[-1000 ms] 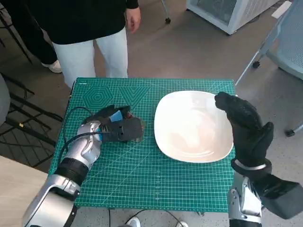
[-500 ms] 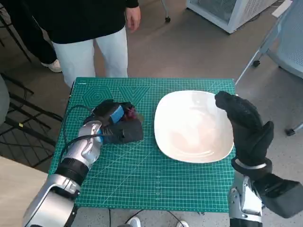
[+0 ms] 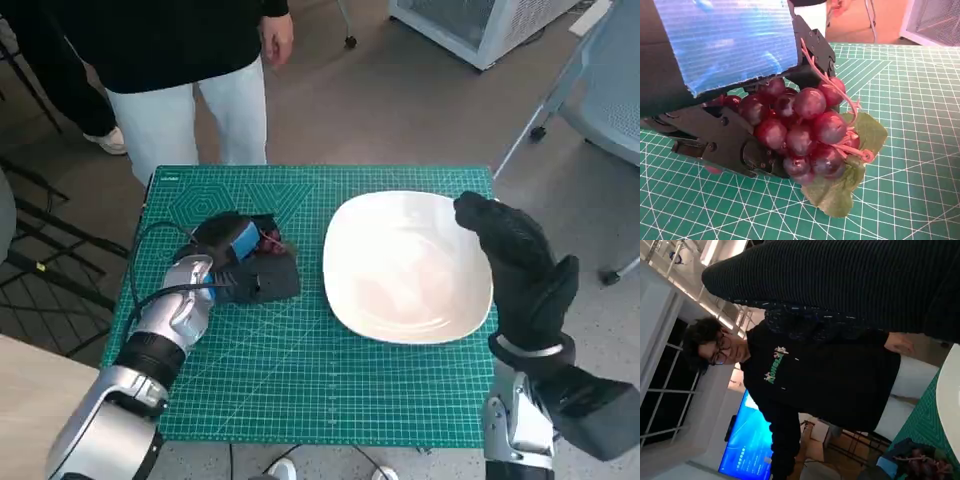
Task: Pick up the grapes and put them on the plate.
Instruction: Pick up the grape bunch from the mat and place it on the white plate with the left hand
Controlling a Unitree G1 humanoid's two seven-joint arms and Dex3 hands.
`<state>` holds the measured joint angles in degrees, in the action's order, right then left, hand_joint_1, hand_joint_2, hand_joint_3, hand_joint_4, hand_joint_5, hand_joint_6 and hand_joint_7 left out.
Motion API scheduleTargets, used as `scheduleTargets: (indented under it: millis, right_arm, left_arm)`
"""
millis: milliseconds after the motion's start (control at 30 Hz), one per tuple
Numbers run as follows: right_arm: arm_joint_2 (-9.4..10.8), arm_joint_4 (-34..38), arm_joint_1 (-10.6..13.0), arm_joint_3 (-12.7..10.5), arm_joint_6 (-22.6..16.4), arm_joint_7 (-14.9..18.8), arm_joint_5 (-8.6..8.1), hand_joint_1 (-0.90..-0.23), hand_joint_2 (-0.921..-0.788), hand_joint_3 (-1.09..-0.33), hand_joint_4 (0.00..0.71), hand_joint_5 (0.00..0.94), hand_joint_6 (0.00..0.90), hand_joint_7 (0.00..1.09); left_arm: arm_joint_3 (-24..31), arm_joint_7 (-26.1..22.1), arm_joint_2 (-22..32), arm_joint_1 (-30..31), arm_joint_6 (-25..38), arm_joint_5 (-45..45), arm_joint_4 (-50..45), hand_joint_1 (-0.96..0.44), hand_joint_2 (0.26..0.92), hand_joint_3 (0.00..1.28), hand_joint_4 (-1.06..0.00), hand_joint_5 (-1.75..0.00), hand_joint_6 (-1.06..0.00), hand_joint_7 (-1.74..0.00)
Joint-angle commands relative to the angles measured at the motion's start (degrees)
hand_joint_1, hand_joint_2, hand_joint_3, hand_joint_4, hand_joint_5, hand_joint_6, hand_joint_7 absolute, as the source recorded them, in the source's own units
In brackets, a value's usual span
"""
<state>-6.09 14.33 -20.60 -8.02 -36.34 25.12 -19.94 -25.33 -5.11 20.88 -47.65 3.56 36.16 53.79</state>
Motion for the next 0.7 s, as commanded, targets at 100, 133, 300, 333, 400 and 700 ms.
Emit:
scheduleTargets:
  millis: [100,133,300,333,400,700]
  right_arm:
    - [0.04,0.65,0.51,0.05,0.60,0.09,0.20,-0.463,-0.921,-0.531,0.354,0.000,0.159,0.38]
    - [0.05,0.64,0.52,0.06,0.60,0.09,0.20,-0.464,-0.921,-0.531,0.354,0.000,0.159,0.38]
    - [0.08,0.61,0.62,0.07,0.54,0.14,0.13,-0.467,-0.921,-0.529,0.355,0.001,0.161,0.38]
    - [0.08,0.62,0.65,0.06,0.51,0.15,0.12,-0.468,-0.921,-0.529,0.355,0.001,0.161,0.38]
    - [0.08,0.60,0.70,0.05,0.45,0.17,0.12,-0.469,-0.921,-0.529,0.355,0.001,0.162,0.38]
    - [0.21,1.01,0.72,0.05,0.03,0.22,0.17,-0.472,-0.921,-0.527,0.355,0.001,0.164,0.37]
  left_arm:
    - [-1.26,-0.24,0.24,0.27,-0.39,0.85,2.05,0.00,0.921,0.14,-0.59,-1.44,-0.61,-1.01]
    - [-1.33,-0.16,0.23,0.20,-0.45,0.84,2.27,0.00,0.921,0.14,-0.58,-1.45,-0.61,-1.01]
    - [-1.48,0.08,0.22,-0.01,-0.81,0.61,3.04,0.00,0.920,0.15,-0.56,-1.47,-0.61,-1.01]
    - [-1.48,0.10,0.24,-0.03,-0.87,0.58,3.11,0.00,0.920,0.15,-0.56,-1.48,-0.61,-1.00]
    - [-1.47,0.06,0.31,-0.01,-0.92,0.52,3.05,0.00,0.920,0.15,-0.56,-1.48,-0.61,-1.00]
    - [-1.10,-0.79,1.04,0.21,-0.09,0.28,1.02,0.00,0.921,0.16,-0.55,-1.48,-0.60,-1.02]
